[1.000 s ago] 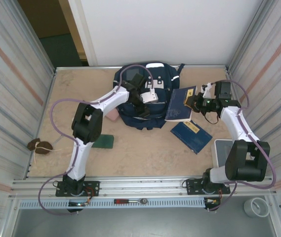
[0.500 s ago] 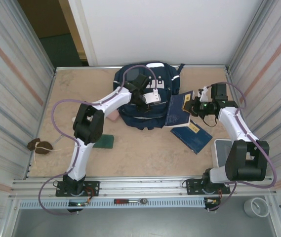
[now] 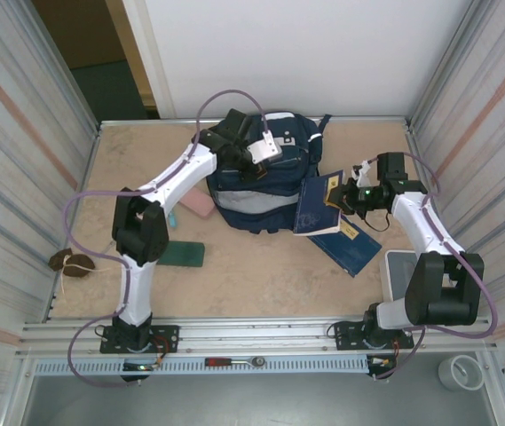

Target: Pack the student bag

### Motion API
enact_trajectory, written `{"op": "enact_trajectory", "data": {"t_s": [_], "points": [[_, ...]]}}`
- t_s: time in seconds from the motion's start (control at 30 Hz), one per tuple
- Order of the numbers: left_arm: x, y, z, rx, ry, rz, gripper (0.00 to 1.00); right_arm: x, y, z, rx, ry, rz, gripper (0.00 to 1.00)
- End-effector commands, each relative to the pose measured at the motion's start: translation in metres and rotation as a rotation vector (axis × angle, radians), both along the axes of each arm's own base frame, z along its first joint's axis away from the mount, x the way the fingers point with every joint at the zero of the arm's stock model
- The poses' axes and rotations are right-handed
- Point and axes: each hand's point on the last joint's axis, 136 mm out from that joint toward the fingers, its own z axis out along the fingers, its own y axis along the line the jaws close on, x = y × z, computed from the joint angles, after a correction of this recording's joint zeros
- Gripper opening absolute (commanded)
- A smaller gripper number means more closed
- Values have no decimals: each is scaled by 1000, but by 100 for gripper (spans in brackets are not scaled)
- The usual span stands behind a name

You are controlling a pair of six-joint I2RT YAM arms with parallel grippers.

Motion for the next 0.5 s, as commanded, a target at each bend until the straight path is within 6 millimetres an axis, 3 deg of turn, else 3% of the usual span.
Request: {"op": "enact_trajectory", "data": {"t_s": [0.0, 0.13, 0.33, 0.47], "points": [[-1, -6, 74, -167, -49, 20, 0, -4, 14, 5, 55, 30, 20, 2], [5, -5, 103, -266, -28, 54, 0, -4, 27, 8, 100, 13, 31, 2], [16, -7, 134, -390, -3, 83, 0, -4, 17, 20, 63, -49, -32, 2], [22, -10, 142, -445, 1, 87, 0, 13, 29, 14, 98, -102, -64, 3]]}}
